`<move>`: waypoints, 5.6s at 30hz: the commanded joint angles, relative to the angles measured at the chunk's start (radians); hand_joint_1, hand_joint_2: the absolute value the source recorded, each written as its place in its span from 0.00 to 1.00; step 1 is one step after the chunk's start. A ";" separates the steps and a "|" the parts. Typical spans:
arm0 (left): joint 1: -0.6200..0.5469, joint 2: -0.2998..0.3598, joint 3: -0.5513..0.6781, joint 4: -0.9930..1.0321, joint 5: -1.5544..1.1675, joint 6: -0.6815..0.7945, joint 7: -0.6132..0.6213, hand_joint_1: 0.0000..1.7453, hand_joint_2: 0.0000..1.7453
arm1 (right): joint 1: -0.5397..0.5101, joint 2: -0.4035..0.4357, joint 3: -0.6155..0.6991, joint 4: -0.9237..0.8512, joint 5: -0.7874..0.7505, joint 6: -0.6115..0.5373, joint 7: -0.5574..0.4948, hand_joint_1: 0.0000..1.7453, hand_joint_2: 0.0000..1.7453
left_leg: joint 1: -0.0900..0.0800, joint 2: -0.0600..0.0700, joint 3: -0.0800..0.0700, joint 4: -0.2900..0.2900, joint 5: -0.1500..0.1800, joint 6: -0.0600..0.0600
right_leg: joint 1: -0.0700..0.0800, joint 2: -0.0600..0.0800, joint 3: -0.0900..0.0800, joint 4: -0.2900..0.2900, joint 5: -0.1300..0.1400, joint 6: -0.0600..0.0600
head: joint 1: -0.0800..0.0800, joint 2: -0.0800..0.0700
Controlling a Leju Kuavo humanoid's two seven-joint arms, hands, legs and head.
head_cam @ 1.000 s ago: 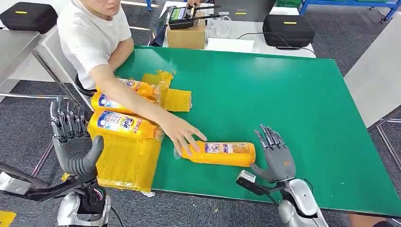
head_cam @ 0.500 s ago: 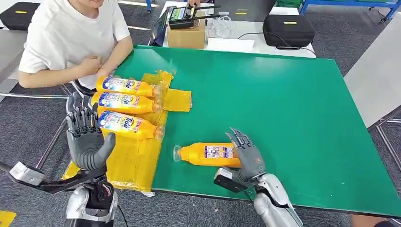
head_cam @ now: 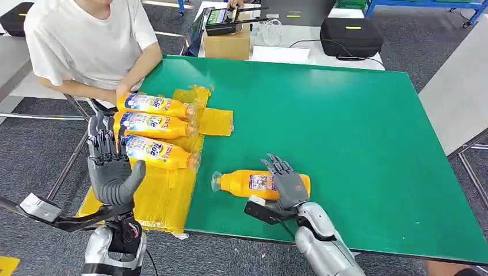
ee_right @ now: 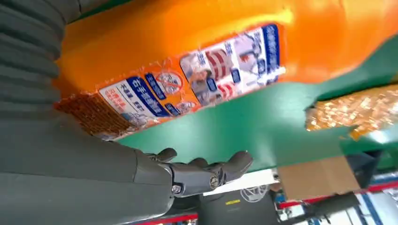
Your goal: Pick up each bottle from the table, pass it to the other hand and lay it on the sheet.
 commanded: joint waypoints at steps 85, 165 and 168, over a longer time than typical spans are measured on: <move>0.024 0.005 0.099 -0.035 -0.069 -0.039 0.086 0.00 1.00 | -0.048 -0.052 -0.068 0.001 0.059 0.170 0.104 1.00 1.00 | 0.001 -0.004 0.012 -0.002 0.001 0.003 | 0.002 -0.004 0.013 -0.003 0.001 -0.004 | 0.000 0.000; -0.054 0.057 -0.172 0.270 0.112 -0.060 0.177 0.00 1.00 | -0.050 0.229 0.300 0.140 -0.473 0.067 -0.296 0.97 1.00 | 0.001 -0.003 0.001 -0.002 0.000 0.002 | 0.002 -0.002 0.002 -0.002 0.000 -0.004 | 0.000 0.000; -0.054 0.057 -0.172 0.270 0.112 -0.060 0.177 0.00 1.00 | -0.050 0.229 0.300 0.140 -0.473 0.067 -0.296 0.97 1.00 | 0.002 -0.003 0.003 -0.003 0.000 0.003 | 0.003 -0.003 0.003 -0.004 0.000 -0.005 | 0.000 0.000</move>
